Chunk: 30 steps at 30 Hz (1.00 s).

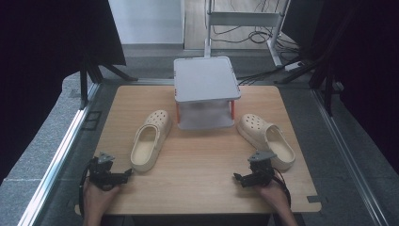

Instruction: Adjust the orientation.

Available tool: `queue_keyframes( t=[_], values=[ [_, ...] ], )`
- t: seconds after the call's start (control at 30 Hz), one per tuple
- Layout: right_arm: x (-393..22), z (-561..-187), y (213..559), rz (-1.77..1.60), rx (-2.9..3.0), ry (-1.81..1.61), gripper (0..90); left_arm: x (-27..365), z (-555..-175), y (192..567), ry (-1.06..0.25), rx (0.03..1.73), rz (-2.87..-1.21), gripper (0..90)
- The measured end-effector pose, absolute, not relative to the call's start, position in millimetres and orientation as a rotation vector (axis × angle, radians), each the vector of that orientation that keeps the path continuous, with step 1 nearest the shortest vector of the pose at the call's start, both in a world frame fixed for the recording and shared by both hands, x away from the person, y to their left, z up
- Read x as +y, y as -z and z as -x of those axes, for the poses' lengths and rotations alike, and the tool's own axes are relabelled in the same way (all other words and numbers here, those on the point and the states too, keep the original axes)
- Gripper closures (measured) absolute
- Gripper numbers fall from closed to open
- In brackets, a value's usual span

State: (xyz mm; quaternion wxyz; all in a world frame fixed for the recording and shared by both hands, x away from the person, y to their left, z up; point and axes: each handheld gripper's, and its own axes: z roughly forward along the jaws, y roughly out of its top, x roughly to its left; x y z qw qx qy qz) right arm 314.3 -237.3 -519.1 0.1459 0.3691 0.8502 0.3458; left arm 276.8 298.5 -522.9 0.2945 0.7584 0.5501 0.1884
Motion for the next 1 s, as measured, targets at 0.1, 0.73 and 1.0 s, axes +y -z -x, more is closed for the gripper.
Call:
queue_keyframes(
  t=[0.1, 0.73, 1.0],
  values=[
    [-236, -315, 519, -1.067, 2.451, -0.991, 0.0, 299, -277, 523, -0.501, 1.464, -2.018, 0.0],
    [-226, -318, 500, -1.018, 2.534, -0.98, 2.7, 298, -277, 523, -0.503, 1.468, -2.016, 0.0],
    [-215, -324, 487, -0.974, 2.553, -1.015, 2.1, 298, -277, 523, -0.502, 1.466, -2.017, 0.0]
  ],
)
